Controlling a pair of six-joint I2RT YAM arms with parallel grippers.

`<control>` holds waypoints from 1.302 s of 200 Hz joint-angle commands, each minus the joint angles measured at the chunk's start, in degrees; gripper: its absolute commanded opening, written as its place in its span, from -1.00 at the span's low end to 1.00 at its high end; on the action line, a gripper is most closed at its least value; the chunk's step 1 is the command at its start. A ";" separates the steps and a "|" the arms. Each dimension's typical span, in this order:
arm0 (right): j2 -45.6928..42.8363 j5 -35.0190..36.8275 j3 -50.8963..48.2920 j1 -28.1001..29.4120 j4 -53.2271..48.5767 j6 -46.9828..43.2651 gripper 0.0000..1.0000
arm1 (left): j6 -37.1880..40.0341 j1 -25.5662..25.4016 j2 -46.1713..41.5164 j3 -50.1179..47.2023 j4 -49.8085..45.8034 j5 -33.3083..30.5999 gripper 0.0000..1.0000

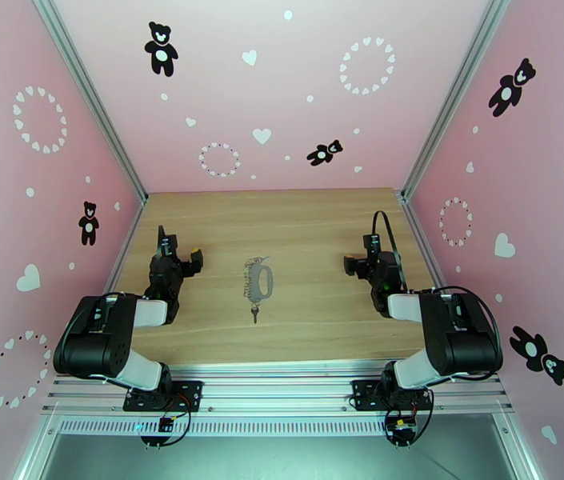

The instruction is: Remove the keys from the keyring

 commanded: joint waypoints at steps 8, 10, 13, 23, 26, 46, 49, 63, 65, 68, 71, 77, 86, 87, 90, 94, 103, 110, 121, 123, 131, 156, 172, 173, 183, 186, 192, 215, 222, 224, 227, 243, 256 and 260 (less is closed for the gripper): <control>0.19 0.29 0.32 0.15 1.12 -0.13 0.98 | 0.36 0.45 -0.54 1.00 -0.67 1.10 0.97; 0.23 0.29 0.28 0.13 1.13 -0.16 0.98 | 0.36 0.45 -0.54 0.97 -0.67 1.10 0.97; 0.24 0.29 0.29 0.13 1.14 -0.14 0.98 | 0.36 0.45 -0.54 1.04 -0.67 1.10 0.97; 0.20 0.29 0.31 0.15 1.14 -0.03 0.98 | 0.36 0.52 -0.51 1.09 -0.67 1.10 0.97; 0.18 0.29 0.29 0.15 1.14 -0.01 0.98 | 0.36 0.46 -0.53 1.00 -0.67 1.10 0.97; 0.01 0.12 0.15 0.15 1.23 -0.13 0.98 | 0.34 0.45 -0.62 0.86 -0.67 1.01 0.97; -0.27 0.11 0.45 0.15 0.37 -0.16 0.98 | 0.36 0.45 -0.62 0.85 -0.67 1.01 0.97; -1.39 0.37 1.76 0.14 -2.42 -0.09 0.98 | 0.45 0.48 -2.00 0.94 -3.00 1.18 0.97; -1.57 0.37 1.91 0.15 -2.83 -0.09 0.98 | 0.45 0.50 -2.33 0.94 -3.21 1.12 0.97; -1.81 0.31 2.02 0.16 -3.30 -0.10 0.98 | 0.45 0.47 -2.97 0.86 -3.51 1.08 0.97; -2.10 0.30 2.19 0.15 -3.70 -0.11 0.98 | 0.45 0.45 -3.71 0.81 -4.10 1.03 0.97; -2.95 0.21 2.14 0.15 -4.38 0.00 0.98 | 0.24 0.45 -5.03 0.70 -5.43 0.88 0.97; -4.80 0.68 1.88 0.15 -5.73 0.22 0.98 | -0.22 0.45 -7.93 0.75 -8.34 0.48 0.97; -4.90 0.75 1.88 0.15 -5.90 0.29 0.98 | -0.28 0.45 -8.23 0.75 -8.68 0.44 0.97; -5.48 1.04 1.79 0.11 -6.24 0.43 0.98 | -0.52 0.45 -9.24 0.85 -9.80 0.24 0.97; -6.70 1.68 1.83 0.15 -7.26 0.91 0.98 | -0.91 0.45 -10.62 0.89 -11.20 0.18 0.97; -8.60 2.71 2.03 0.15 -9.35 1.67 0.98 | -1.86 0.45 -13.74 0.94 -14.54 0.49 0.97; -10.45 3.58 2.46 0.13 -11.81 2.46 0.98 | -2.34 0.45 -16.32 0.94 -17.09 0.97 0.97; -12.96 4.10 3.37 0.07 -15.34 3.79 0.98 | -3.57 0.45 -20.63 1.31 -21.79 1.31 0.97; -13.45 4.21 3.48 0.04 -15.94 4.11 0.98 | -3.88 0.45 -21.40 1.47 -22.71 1.35 0.97; -15.44 4.50 4.29 -0.07 -18.71 5.69 0.98 | -4.92 0.45 -24.72 2.14 -26.73 1.57 0.97; -20.25 2.91 8.10 -0.46 -29.10 15.23 0.98 | -12.08 0.45 -34.92 4.22 -37.65 2.56 0.97; -21.27 1.37 11.16 -0.47 -37.42 24.17 0.98 | -18.78 0.45 -39.93 4.58 -41.71 1.80 0.97; -21.26 1.09 11.26 -0.47 -37.83 24.48 0.98 | -19.23 0.45 -40.23 4.60 -41.97 1.54 0.97; -21.09 -1.70 11.74 -0.55 -39.76 27.79 0.98 | -24.68 0.45 -42.75 4.72 -45.10 -1.93 0.97; -20.96 -2.93 11.92 -0.60 -40.16 28.25 0.98 | -26.76 0.45 -43.32 4.72 -46.42 -3.70 0.97; -20.95 -5.28 12.38 -0.64 -41.01 28.56 0.98 | -31.10 0.45 -44.36 4.80 -48.61 -6.33 0.97; -22.30 -9.93 12.89 -0.49 -43.81 30.42 0.98 | -34.03 0.54 -45.96 6.25 -52.61 -0.31 0.97; -22.99 -11.03 12.79 -0.27 -44.50 30.81 0.98 | -35.10 0.37 -45.92 7.06 -54.65 1.23 0.97; -23.04 -11.21 12.78 -0.23 -44.58 30.83 0.98 | -35.44 0.25 -45.83 7.32 -55.27 1.44 0.97; -23.41 -11.71 12.70 -0.02 -44.75 30.78 0.98 | -35.98 0.01 -45.82 7.66 -56.36 1.57 0.97; -25.27 -10.86 13.06 2.73 -48.06 30.64 0.98 | -37.68 -2.25 -45.57 8.53 -59.82 2.52 0.97; -26.19 -8.70 13.65 6.75 -51.14 30.41 0.98 | -38.40 -5.55 -45.28 9.53 -62.14 2.74 0.97; -26.33 -8.25 13.88 7.75 -51.94 30.43 0.98 | -38.77 -6.88 -45.15 9.86 -62.81 2.54 0.97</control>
